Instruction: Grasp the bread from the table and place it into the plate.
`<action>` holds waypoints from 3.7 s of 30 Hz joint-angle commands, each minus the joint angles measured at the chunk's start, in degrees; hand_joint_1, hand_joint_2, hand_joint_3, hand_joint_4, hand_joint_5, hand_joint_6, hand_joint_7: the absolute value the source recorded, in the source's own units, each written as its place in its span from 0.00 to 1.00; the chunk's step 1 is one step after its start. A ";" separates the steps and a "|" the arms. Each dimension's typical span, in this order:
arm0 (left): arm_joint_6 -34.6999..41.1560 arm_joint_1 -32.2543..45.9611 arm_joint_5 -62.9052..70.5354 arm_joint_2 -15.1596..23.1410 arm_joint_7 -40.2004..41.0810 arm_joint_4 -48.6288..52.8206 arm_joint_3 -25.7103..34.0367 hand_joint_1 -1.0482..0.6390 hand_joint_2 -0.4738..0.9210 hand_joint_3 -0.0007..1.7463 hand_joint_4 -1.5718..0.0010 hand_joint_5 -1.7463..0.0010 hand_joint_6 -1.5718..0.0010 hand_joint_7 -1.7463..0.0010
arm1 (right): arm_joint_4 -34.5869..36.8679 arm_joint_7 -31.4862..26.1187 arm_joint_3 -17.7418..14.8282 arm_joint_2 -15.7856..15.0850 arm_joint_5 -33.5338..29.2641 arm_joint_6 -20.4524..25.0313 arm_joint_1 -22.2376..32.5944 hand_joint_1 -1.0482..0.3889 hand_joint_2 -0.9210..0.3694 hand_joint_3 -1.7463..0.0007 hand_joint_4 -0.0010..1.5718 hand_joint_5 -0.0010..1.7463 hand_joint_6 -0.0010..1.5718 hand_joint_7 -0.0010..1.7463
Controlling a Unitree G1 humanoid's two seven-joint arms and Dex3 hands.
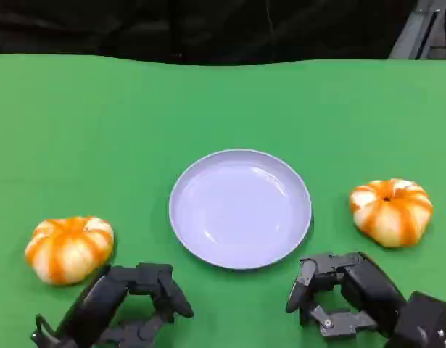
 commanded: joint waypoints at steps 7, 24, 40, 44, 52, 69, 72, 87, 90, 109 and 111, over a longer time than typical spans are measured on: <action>-0.07 -0.71 0.46 0.77 0.38 0.35 0.29 0.66 0.81 0.47 0.44 0.25 0.40 0.41 | 0.37 -0.40 -0.19 -0.54 -0.29 -0.11 -0.63 0.84 0.26 0.40 0.63 0.79 0.63 0.58; -0.19 -0.53 0.53 0.50 1.12 0.30 0.66 0.67 0.84 0.42 0.44 0.28 0.39 0.44 | -0.21 -0.62 -0.09 -0.68 -0.44 0.23 -0.39 0.84 0.26 0.40 0.63 0.79 0.63 0.59; 3.97 0.69 -4.09 -0.31 -1.12 -2.41 1.09 0.64 1.00 0.14 0.37 0.91 0.35 0.99 | -0.01 -0.31 -0.15 -0.65 -0.18 0.21 -0.56 0.84 0.26 0.39 0.63 0.79 0.63 0.59; 5.86 1.54 -5.10 -0.45 -1.26 -4.33 1.58 0.62 1.00 0.12 0.43 0.98 0.44 1.00 | 0.00 -0.37 -0.10 -0.71 -0.32 0.05 -0.60 0.84 0.26 0.40 0.63 0.79 0.62 0.59; 6.66 2.26 -9.83 -1.02 -4.93 -6.63 2.60 0.51 1.00 0.08 0.54 1.00 0.56 1.00 | -0.03 -0.54 -0.09 -0.68 -0.41 -0.06 -0.51 0.83 0.26 0.40 0.63 0.79 0.63 0.60; 8.17 2.94 -19.50 -0.43 -11.91 -12.84 7.39 0.27 1.00 0.09 0.65 0.99 0.75 1.00 | 0.11 -0.86 0.04 -0.65 -0.71 -0.11 -0.35 0.85 0.25 0.40 0.63 0.79 0.63 0.61; 8.52 3.34 -19.12 0.15 -11.55 -14.49 8.75 0.27 1.00 0.10 0.64 0.99 0.75 1.00 | 0.13 -0.72 0.08 -0.65 -0.68 -0.22 -0.33 0.85 0.25 0.40 0.63 0.79 0.62 0.61; 8.47 2.98 -4.53 5.67 0.63 -14.95 14.80 0.23 1.00 0.14 0.69 1.00 0.74 1.00 | -0.13 0.03 0.00 -0.73 -0.10 0.09 -0.21 0.85 0.25 0.39 0.63 0.78 0.62 0.61; 8.49 3.01 -3.63 5.96 1.92 -14.87 14.50 0.23 1.00 0.14 0.69 1.00 0.74 1.00 | -0.21 0.03 -0.05 -0.71 -0.15 0.16 -0.18 0.85 0.25 0.39 0.63 0.78 0.62 0.61; 20.58 3.48 27.00 14.39 31.13 -16.59 9.01 0.13 1.00 0.16 0.77 1.00 0.68 0.99 | -0.37 -0.62 -0.04 -0.98 -0.75 0.01 -0.03 0.85 0.28 0.37 0.63 0.79 0.62 0.61; 21.84 3.63 27.55 14.68 32.20 -17.08 8.03 0.12 1.00 0.16 0.78 1.00 0.68 0.99 | -0.28 -0.71 -0.04 -1.04 -0.86 -0.27 0.00 0.85 0.28 0.37 0.63 0.79 0.62 0.61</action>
